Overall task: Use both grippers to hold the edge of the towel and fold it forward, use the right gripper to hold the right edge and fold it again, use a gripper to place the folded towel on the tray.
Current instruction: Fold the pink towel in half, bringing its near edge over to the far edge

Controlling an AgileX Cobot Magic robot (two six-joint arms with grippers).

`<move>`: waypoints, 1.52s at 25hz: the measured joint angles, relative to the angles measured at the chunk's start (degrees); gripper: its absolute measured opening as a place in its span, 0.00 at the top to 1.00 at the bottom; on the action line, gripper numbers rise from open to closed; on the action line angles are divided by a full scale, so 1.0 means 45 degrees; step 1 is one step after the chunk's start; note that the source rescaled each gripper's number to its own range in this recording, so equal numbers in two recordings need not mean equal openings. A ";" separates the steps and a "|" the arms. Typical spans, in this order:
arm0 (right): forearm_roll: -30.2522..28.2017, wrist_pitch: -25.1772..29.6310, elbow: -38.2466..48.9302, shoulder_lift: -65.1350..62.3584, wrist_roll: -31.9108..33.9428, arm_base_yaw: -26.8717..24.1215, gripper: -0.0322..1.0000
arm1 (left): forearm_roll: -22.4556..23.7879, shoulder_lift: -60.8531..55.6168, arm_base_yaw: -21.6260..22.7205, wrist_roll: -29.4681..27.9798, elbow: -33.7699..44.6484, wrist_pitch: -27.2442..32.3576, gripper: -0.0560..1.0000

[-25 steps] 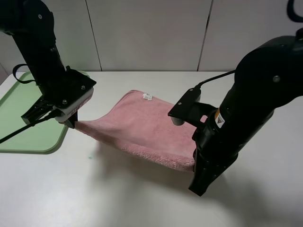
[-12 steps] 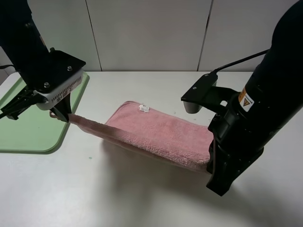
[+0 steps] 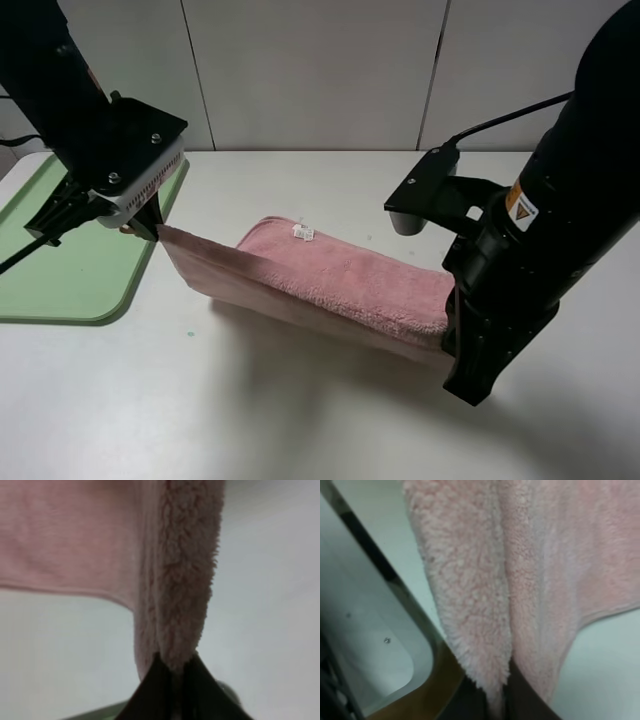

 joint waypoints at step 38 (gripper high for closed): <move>-0.1624 -0.1586 -0.1536 0.1895 -0.0803 -0.1820 0.97 | 0.0527 0.3711 0.0022 0.0012 0.0000 -0.8772 0.95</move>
